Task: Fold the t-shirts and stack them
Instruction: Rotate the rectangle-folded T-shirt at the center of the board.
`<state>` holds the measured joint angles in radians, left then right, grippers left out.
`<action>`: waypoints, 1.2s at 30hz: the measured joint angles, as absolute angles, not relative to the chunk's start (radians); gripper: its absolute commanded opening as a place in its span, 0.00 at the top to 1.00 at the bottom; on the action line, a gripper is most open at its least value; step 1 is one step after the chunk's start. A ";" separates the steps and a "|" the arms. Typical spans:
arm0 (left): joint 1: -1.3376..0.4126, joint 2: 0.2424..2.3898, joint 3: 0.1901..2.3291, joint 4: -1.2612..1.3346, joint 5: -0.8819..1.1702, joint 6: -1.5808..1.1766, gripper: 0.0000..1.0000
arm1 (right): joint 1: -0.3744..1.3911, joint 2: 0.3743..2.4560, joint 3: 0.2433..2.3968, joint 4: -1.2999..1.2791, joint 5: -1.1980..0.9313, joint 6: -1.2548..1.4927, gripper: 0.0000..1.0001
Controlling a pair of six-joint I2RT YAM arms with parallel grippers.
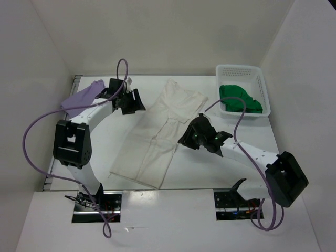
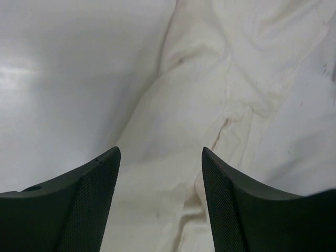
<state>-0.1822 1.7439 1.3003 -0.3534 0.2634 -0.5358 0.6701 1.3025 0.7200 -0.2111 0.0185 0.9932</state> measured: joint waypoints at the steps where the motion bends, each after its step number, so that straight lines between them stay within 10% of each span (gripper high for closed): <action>1: -0.184 1.774 1.326 -0.332 0.257 -0.527 0.28 | 0.669 1.288 0.720 -0.219 0.015 0.987 0.63; 17: -0.272 2.473 2.122 -0.301 0.219 -0.374 0.29 | 0.667 1.088 0.700 -0.360 -0.050 0.951 0.61; 31: -0.331 2.623 2.337 -0.389 0.189 -0.351 0.86 | 0.662 1.083 0.699 -0.389 -0.064 0.937 0.60; 36: -0.319 2.629 2.384 -0.395 0.154 -0.376 0.90 | 0.659 1.087 0.699 -0.389 -0.068 0.933 0.60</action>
